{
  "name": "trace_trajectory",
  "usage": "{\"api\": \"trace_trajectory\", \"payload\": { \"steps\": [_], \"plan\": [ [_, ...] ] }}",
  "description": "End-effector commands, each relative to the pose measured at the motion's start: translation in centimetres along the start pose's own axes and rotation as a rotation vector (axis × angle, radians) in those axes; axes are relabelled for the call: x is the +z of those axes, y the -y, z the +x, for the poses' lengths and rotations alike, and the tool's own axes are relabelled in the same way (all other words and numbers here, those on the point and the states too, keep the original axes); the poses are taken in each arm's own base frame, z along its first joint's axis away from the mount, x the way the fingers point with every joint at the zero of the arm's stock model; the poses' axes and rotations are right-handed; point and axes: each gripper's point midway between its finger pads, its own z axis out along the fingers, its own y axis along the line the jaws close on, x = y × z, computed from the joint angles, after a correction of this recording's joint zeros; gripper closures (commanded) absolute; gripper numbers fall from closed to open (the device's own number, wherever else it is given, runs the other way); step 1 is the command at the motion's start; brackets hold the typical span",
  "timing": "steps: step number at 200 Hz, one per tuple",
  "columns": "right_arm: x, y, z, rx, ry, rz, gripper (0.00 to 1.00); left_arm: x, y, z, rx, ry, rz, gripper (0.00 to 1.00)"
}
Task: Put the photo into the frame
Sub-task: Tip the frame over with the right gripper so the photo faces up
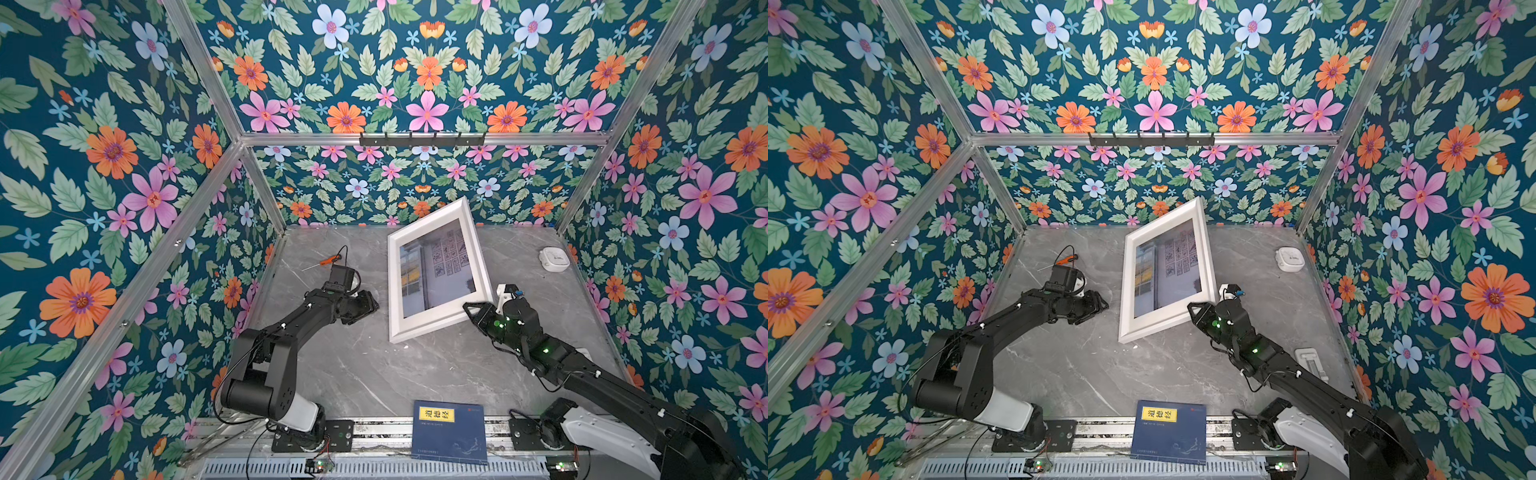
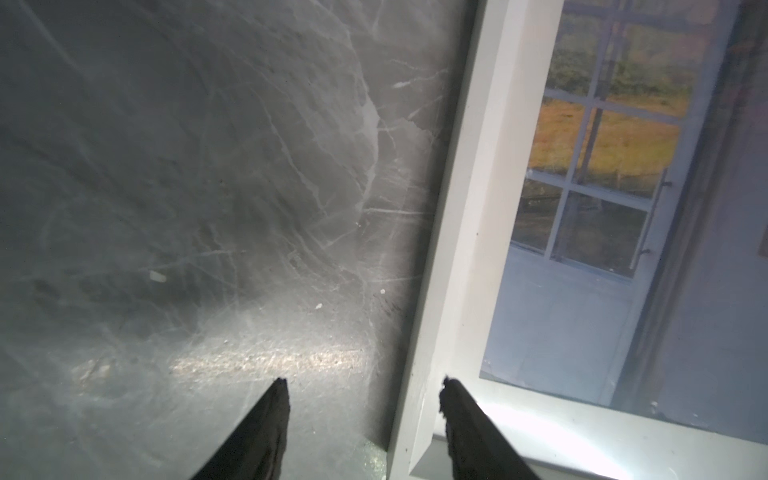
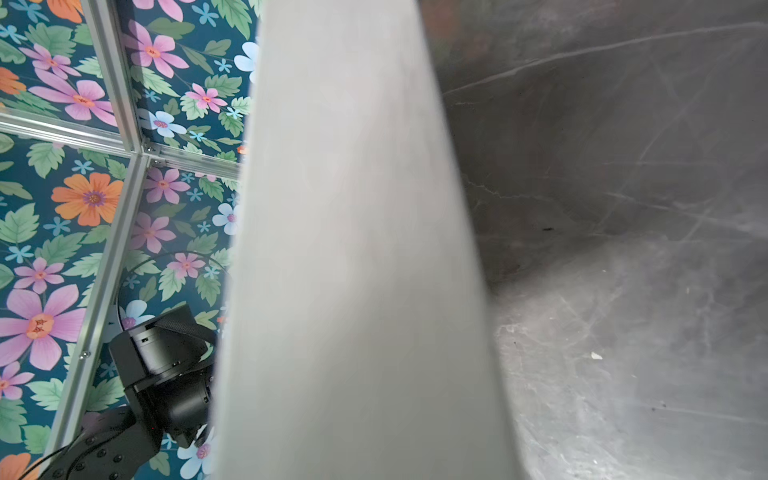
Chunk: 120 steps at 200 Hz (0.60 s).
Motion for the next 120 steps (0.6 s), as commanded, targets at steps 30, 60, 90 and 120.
{"api": "trace_trajectory", "payload": {
  "steps": [30,60,90,120],
  "plan": [
    [0.1,6.3,4.0,0.010,-0.173,0.210,1.00,0.1,-0.1,-0.6,0.000,0.033,-0.002,0.38],
    [0.7,8.0,5.5,0.065,-0.222,0.239,1.00,0.1,0.1,-0.7,-0.005,0.044,0.008,0.38],
    [1.0,9.4,6.3,0.114,-0.238,0.269,1.00,0.3,0.1,-1.0,-0.001,0.044,0.006,0.38],
    [0.9,11.1,7.3,0.188,-0.262,0.334,1.00,0.3,0.1,-1.1,0.010,0.040,-0.005,0.38]
  ]
}}
